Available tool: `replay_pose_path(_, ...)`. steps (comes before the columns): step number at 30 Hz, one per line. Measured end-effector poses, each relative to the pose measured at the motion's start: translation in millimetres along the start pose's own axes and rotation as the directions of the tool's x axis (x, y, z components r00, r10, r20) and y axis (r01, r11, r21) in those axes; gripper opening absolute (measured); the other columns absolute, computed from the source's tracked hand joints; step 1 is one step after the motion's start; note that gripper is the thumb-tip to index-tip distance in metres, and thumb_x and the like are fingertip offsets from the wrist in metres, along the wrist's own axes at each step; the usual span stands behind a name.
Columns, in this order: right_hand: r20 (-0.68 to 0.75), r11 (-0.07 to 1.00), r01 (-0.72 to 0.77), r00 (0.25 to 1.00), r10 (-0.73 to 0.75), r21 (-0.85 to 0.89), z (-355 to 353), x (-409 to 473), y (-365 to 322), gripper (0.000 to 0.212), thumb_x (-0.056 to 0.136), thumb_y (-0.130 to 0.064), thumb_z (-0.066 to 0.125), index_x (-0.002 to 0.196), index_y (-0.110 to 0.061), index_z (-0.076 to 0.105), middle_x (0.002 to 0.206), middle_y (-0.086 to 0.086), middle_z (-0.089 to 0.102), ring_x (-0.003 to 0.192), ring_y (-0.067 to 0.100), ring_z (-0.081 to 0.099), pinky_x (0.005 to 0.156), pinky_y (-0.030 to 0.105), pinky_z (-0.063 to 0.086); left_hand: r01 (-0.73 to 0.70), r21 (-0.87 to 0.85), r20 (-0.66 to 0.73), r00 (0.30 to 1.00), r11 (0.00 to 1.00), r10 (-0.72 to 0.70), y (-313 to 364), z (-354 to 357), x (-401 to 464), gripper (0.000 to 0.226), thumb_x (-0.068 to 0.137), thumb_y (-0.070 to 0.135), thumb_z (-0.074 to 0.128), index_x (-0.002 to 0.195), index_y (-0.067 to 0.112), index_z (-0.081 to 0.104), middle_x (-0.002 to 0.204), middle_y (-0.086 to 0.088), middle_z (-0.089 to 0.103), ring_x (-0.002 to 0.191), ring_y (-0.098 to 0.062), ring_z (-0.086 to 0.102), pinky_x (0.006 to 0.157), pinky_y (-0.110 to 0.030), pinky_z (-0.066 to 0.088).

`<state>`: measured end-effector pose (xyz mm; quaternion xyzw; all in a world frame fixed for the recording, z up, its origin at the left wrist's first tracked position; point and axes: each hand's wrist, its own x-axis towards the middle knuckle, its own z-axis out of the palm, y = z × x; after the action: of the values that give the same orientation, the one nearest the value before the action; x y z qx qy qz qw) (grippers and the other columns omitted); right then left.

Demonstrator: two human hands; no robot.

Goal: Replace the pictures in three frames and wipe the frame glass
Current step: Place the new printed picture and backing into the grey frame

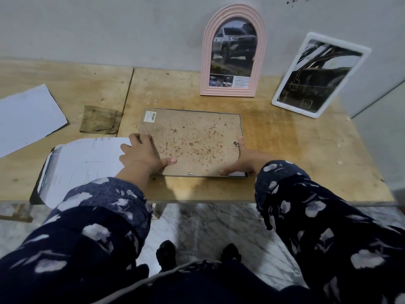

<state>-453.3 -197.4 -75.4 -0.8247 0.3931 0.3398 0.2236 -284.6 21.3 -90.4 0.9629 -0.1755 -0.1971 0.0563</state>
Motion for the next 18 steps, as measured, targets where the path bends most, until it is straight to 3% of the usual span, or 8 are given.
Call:
replay_pose_path(3,-0.128,0.955,-0.064,0.991,0.027,-0.288,-3.0,-11.3,-14.0,0.128,0.058,-0.082,0.062,0.149,-0.034,-0.016,0.159,0.010,0.008,0.144,0.034,0.012,0.110,0.061,0.017,-0.018,0.002,-0.014,1.000,1.000,0.018,-1.4,3.2,-0.1,0.101,0.062,0.073,0.071,0.139,0.023,0.028,0.144,-0.010,0.021,0.128,-0.039,0.030,0.098,-0.052,0.039)
replay_pose_path(5,-0.143,0.941,-0.004,0.989,-0.047,-0.337,-3.0,-16.9,-26.7,0.116,0.070,-0.069,0.065,0.150,-0.032,-0.010,0.159,0.010,-0.009,0.146,0.032,-0.006,0.111,0.064,0.007,-0.028,0.010,-0.003,1.000,1.000,0.028,-1.0,3.4,-1.0,0.102,0.064,0.073,0.069,0.141,0.023,0.026,0.144,-0.010,0.021,0.128,-0.039,0.030,0.098,-0.052,0.038)
replay_pose_path(7,-0.097,0.961,0.107,0.986,-0.135,-0.254,-4.2,-16.8,-39.9,0.107,0.078,-0.054,0.067,0.151,-0.030,-0.006,0.158,0.012,-0.011,0.145,0.033,-0.009,0.113,0.063,0.002,-0.055,0.026,0.022,0.998,0.998,0.054,-2.6,-0.1,-0.6,0.102,0.066,0.072,0.069,0.144,0.023,0.024,0.144,-0.010,0.022,0.129,-0.039,0.029,0.099,-0.052,0.037)
replay_pose_path(10,-0.088,0.977,0.175,0.979,-0.186,-0.118,1.5,-15.7,-57.6,0.104,0.075,-0.068,0.059,0.152,-0.031,-0.002,0.158,0.008,-0.017,0.145,0.031,-0.015,0.113,0.061,-0.006,-0.146,0.019,0.093,0.985,0.989,0.143,-14.8,-9.8,2.5,0.100,0.069,0.063,0.073,0.146,0.026,0.022,0.146,-0.008,0.020,0.131,-0.036,0.025,0.103,-0.051,0.037)
replay_pose_path(13,-0.172,0.969,0.217,0.957,-0.234,-0.114,19.0,-10.6,-78.6,0.117,0.067,-0.078,0.057,0.152,-0.026,-0.004,0.157,0.010,-0.023,0.144,0.031,-0.021,0.111,0.063,-0.011,-0.229,0.025,0.153,0.963,0.973,0.222,-30.9,-17.6,8.5,0.102,0.070,0.058,0.076,0.150,0.029,0.019,0.148,-0.005,0.017,0.134,-0.032,0.026,0.107,-0.048,0.036)
replay_pose_path(18,-0.205,0.981,0.176,0.960,-0.190,-0.084,35.8,-3.6,-94.7,0.132,0.061,-0.080,0.062,0.150,-0.020,-0.015,0.151,0.015,-0.034,0.139,0.035,-0.030,0.105,0.070,-0.008,-0.286,0.162,0.110,0.956,0.944,0.271,-32.8,-18.5,11.0,0.100,0.068,0.067,0.071,0.148,0.032,0.024,0.144,-0.001,0.025,0.131,-0.028,0.034,0.101,-0.046,0.039)
